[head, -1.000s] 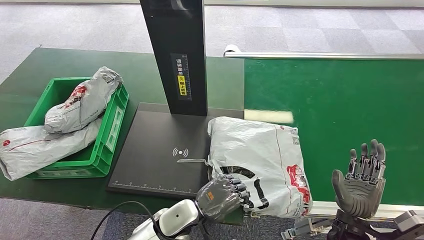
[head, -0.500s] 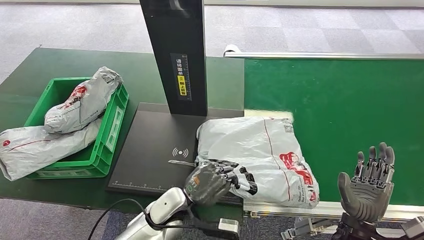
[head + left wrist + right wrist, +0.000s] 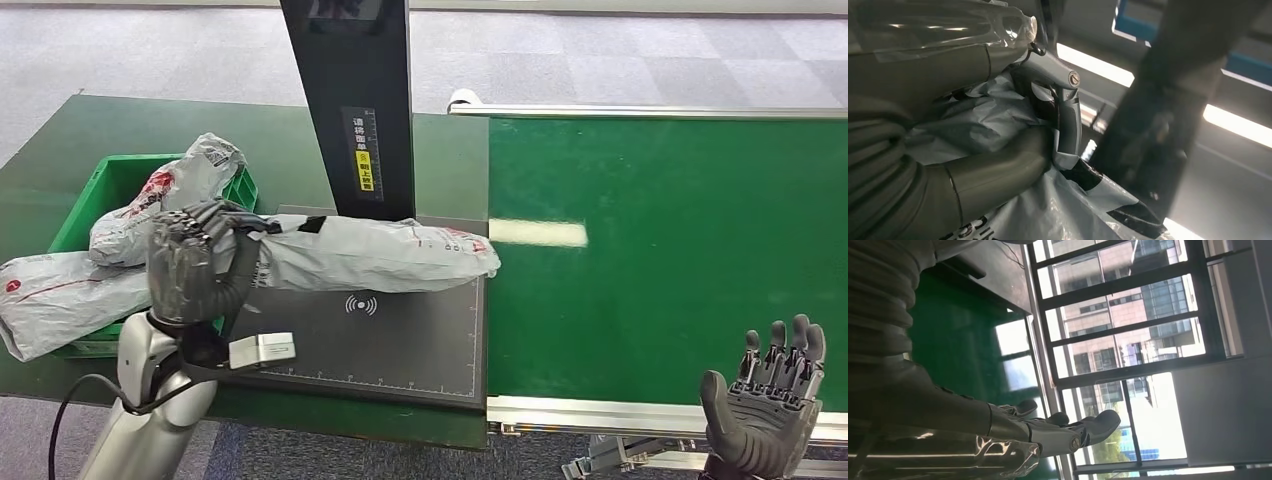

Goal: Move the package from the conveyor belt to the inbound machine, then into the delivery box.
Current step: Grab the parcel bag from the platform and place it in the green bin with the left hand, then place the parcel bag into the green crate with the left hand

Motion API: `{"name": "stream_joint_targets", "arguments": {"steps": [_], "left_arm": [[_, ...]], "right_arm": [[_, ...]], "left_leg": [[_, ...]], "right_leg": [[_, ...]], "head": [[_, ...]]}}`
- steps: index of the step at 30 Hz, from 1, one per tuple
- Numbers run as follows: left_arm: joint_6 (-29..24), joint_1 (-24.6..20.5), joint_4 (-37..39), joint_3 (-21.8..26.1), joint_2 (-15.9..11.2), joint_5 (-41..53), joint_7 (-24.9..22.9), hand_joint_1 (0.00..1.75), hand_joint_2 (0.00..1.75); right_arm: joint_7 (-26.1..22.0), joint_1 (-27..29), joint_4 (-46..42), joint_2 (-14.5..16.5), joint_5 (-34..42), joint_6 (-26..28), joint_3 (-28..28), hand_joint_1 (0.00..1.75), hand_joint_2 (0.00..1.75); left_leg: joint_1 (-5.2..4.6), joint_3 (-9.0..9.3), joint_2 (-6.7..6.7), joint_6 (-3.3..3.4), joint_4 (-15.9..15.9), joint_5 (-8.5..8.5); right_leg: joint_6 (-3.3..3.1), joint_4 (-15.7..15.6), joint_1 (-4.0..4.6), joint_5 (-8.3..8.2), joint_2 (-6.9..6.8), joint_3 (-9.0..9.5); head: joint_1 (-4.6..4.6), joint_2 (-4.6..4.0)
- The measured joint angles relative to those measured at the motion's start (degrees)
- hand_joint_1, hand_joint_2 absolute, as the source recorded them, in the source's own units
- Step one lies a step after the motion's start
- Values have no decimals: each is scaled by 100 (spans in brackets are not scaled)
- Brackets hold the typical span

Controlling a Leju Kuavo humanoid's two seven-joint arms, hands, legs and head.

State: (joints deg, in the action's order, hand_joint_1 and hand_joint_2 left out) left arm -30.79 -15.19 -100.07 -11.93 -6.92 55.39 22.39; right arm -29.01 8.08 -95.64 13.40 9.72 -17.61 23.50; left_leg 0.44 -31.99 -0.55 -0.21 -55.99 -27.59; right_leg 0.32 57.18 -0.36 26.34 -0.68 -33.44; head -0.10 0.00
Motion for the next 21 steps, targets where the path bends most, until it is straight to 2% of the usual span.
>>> {"name": "stream_joint_targets", "arguments": {"steps": [4, 21], "left_arm": [[-13, 63, -390, 484, -165, -96, 48, 175, 175], [-108, 138, -766, 897, -291, -120, 72, 175, 175]], "right_arm": [[-19, 48, -41, 32, -7, -11, 55, 0, 175], [-36, 62, -73, 83, -12, -34, 96, 0, 175]], "left_leg": [[0, 0, 0, 0, 0, 0], [-1, 0, 3, 0, 0, 0]], "right_leg": [[0, -1, -2, 0, -1, 1], [0, 0, 0, -1, 0, 1]], "head": [[-1, 0], [1, 0]]}}
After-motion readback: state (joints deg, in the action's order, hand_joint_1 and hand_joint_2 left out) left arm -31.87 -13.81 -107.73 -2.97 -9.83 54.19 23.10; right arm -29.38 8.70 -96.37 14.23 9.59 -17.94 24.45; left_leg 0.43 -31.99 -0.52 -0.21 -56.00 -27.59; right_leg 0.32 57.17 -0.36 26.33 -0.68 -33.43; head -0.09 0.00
